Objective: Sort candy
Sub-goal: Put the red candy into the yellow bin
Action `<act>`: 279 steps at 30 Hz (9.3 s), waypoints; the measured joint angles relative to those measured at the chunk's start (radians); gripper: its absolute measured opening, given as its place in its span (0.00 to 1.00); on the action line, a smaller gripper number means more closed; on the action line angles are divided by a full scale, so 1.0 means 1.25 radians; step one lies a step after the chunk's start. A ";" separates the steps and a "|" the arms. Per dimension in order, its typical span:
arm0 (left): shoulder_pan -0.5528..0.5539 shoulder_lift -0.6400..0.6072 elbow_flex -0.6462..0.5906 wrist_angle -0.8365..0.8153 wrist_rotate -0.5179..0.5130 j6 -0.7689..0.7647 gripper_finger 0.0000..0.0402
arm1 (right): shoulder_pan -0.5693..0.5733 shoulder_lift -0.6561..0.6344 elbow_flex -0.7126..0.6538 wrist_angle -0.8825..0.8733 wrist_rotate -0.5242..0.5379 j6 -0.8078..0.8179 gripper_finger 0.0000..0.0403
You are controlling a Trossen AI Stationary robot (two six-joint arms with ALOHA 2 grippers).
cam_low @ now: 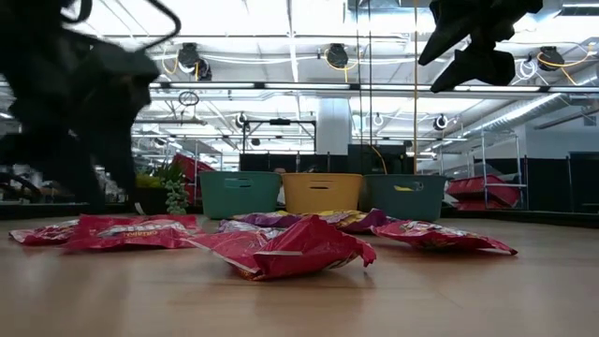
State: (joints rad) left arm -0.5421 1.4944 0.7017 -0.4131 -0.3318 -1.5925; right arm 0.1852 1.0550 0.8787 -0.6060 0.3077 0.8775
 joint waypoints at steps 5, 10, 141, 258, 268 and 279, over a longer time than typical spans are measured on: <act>-0.040 0.117 0.010 0.075 0.048 0.003 0.57 | 0.000 0.000 0.000 0.000 0.000 -0.006 0.59; -0.060 0.151 0.012 0.063 0.028 -0.032 0.54 | 0.000 0.000 0.000 -0.001 -0.001 -0.006 0.59; 0.011 0.121 0.317 -0.183 0.106 0.405 0.41 | 0.000 0.000 0.000 -0.070 0.063 0.034 0.59; 0.795 0.428 0.886 -0.282 0.197 1.378 0.34 | -0.013 0.000 0.000 -0.075 0.155 0.144 0.59; 0.784 0.382 0.886 -0.353 0.287 1.262 0.34 | -0.013 0.000 0.000 -0.076 0.156 0.114 0.59; 0.612 0.264 0.852 -0.449 0.166 1.208 0.34 | -0.012 0.000 0.000 -0.074 0.143 0.108 0.59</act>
State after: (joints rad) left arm 0.2223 1.8244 1.7667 -0.9740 -0.1245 -0.0826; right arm 0.1703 1.0550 0.8787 -0.6991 0.4860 1.0126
